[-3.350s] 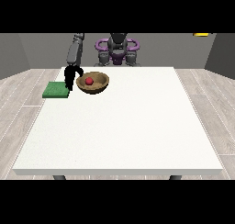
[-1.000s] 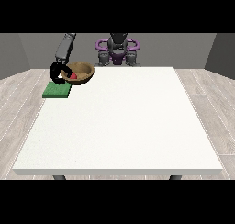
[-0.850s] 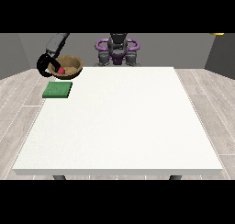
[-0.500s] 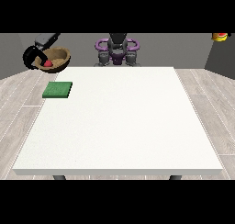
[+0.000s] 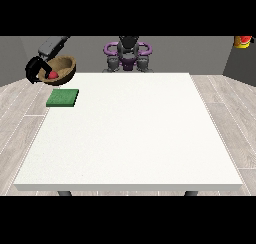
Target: Pick the cup and pour the ball into the bowl, then pick the bowl and place it on the pad
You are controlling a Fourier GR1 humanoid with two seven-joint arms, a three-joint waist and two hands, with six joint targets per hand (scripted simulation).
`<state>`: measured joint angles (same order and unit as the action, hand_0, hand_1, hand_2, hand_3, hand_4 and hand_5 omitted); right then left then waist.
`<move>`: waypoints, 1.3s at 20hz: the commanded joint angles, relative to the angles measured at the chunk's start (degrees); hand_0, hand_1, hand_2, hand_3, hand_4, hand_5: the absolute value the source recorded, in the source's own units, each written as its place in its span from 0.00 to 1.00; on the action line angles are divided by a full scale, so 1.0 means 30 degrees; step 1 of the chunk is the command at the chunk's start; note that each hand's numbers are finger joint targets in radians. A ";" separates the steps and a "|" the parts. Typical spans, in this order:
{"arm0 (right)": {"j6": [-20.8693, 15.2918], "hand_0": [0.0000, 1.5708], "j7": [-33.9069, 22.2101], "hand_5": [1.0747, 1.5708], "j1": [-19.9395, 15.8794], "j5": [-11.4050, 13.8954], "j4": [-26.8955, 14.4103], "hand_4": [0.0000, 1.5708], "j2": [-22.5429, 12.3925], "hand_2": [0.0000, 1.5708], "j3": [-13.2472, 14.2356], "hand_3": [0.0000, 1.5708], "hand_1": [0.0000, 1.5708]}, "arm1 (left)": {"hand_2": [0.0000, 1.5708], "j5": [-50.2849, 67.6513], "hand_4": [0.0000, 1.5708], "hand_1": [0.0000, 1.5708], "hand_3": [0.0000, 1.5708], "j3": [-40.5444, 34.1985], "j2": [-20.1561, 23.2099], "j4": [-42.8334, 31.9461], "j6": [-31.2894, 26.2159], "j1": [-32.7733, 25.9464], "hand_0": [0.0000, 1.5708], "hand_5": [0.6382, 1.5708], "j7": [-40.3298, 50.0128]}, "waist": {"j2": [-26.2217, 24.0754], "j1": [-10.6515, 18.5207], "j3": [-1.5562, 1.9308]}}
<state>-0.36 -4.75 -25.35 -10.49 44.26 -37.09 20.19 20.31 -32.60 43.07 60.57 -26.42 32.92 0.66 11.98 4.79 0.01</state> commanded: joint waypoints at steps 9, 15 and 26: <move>0.0080 1.00 0.0608 1.00 -0.1423 -0.1433 -0.2651 0.58 0.0842 1.00 0.1565 0.47 1.00 | 0.00 0.0325 0.76 0.00 0.00 -0.0191 0.0708 -0.0354 -0.0360 -0.0601 0.00 0.99 -0.0974 | 0.0418 0.0008 0.0019; -0.1296 1.00 0.1362 0.97 -0.1794 -0.0201 -0.3302 0.00 -0.0431 1.00 0.1384 0.62 1.00 | 0.00 0.0952 0.76 0.00 0.00 -0.0428 0.1360 -0.0958 -0.0733 -0.0123 0.00 0.99 -0.1027 | 0.1153 -0.0223 0.0014; -0.3319 0.91 0.1802 0.93 -0.3383 -0.0575 -0.3320 0.00 0.1611 0.88 0.1350 0.43 0.91 | 0.00 0.0509 0.76 0.00 0.00 -0.0378 0.1923 -0.2146 -0.0773 -0.0597 0.00 0.99 -0.2307 | 0.1163 0.0033 0.0000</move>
<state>-8.21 0.30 -33.68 -12.32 34.58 -33.67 24.51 21.72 -33.92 48.47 54.97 -28.24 31.31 -5.47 15.33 4.18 0.02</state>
